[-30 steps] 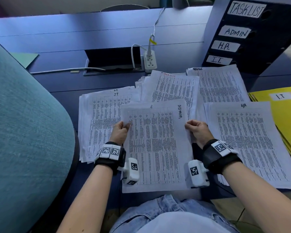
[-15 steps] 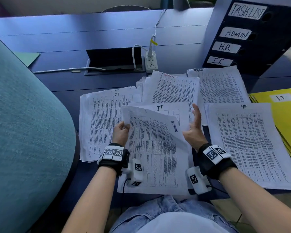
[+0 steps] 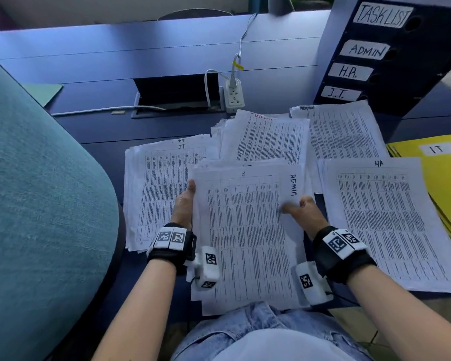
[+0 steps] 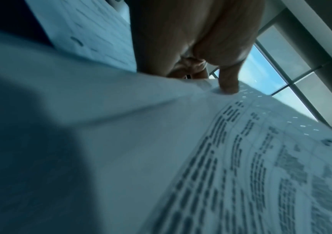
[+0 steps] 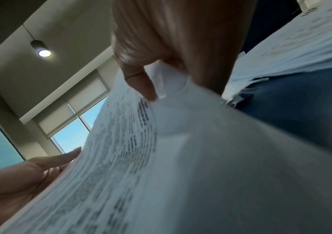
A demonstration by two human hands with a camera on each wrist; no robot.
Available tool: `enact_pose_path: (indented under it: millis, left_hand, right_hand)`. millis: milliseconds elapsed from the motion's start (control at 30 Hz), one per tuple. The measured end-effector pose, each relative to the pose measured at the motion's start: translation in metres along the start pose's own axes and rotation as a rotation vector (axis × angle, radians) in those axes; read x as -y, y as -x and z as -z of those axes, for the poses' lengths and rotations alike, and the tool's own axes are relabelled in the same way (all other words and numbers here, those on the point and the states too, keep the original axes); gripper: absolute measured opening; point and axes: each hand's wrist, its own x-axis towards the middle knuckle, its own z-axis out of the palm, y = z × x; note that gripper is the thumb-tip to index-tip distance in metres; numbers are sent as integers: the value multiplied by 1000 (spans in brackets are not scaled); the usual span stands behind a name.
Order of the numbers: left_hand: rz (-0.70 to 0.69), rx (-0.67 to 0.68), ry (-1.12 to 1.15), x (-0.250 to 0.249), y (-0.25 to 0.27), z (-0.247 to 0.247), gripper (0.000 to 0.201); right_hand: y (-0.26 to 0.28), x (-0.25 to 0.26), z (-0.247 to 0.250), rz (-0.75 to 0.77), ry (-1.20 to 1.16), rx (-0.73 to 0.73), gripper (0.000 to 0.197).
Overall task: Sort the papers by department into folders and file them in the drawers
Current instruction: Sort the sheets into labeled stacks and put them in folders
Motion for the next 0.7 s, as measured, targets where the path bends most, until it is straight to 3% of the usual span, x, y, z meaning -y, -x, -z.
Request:
enact_pose_path:
  millis: [67, 167, 200, 233, 300, 433, 500, 567, 633, 700]
  left_hand:
    - [-16, 38, -45, 3, 2, -1, 70]
    - [-61, -11, -88, 4, 9, -5, 26]
    - [-60, -39, -100, 4, 10, -6, 19]
    - [-56, -72, -119, 5, 10, -7, 17]
    - [-86, -154, -224, 0, 16, -14, 20]
    - [-245, -385, -611, -18, 20, -37, 67]
    - [-324, -302, -561, -37, 25, -58, 79]
    - [-301, -147, -364, -56, 31, -84, 74]
    - [-245, 21, -248, -66, 35, -110, 45]
    - [-279, 71, -285, -67, 26, -132, 12]
  right_hand:
    - [-2, -2, 1, -56, 30, -45, 25]
    - [0, 0, -1, -11, 66, -47, 12]
    - [2, 3, -1, 16, 53, -70, 10]
    - [1, 4, 0, 48, 55, -116, 21]
    - [0, 11, 7, 101, 99, -182, 31]
    - [-5, 29, 32, 145, 40, -172, 22]
    - [-9, 43, 48, 154, -75, -166, 28]
    - [-15, 58, 65, 174, -165, -164, 26]
    - [-21, 71, 87, 212, -221, -172, 18]
    - [-30, 82, 112, 244, -285, -162, 18]
